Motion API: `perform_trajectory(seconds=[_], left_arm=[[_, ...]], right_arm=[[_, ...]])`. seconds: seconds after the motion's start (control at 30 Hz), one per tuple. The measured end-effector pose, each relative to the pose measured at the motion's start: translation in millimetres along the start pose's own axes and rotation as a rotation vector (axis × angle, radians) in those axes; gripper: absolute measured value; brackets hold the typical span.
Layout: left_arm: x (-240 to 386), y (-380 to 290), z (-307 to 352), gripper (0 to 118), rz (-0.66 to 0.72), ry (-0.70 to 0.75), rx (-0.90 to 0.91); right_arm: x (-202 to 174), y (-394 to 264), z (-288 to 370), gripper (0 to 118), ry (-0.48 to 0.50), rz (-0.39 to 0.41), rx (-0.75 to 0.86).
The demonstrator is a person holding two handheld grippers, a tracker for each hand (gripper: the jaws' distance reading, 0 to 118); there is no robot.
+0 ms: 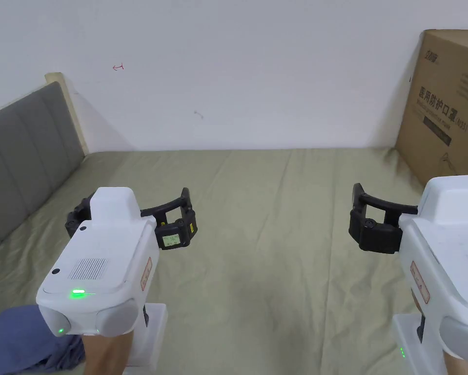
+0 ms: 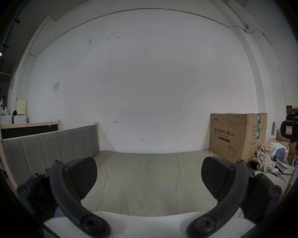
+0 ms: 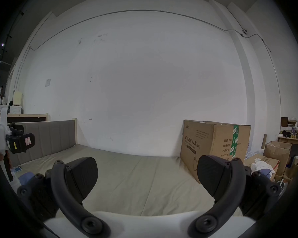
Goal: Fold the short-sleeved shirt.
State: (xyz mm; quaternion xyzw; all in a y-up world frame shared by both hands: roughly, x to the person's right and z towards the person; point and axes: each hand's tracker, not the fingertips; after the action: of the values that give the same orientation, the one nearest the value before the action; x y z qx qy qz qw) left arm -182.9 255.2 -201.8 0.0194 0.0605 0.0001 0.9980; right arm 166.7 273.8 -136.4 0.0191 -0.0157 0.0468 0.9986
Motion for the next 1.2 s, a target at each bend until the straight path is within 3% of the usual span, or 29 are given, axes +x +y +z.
perform_trajectory(seconds=[1.2], left_arm=[[4.7, 2.9, 4.2, 118, -0.048, -0.008, 0.008]], right_arm=[[-3.3, 9.3, 7.4, 118, -0.018, -0.008, 0.012]])
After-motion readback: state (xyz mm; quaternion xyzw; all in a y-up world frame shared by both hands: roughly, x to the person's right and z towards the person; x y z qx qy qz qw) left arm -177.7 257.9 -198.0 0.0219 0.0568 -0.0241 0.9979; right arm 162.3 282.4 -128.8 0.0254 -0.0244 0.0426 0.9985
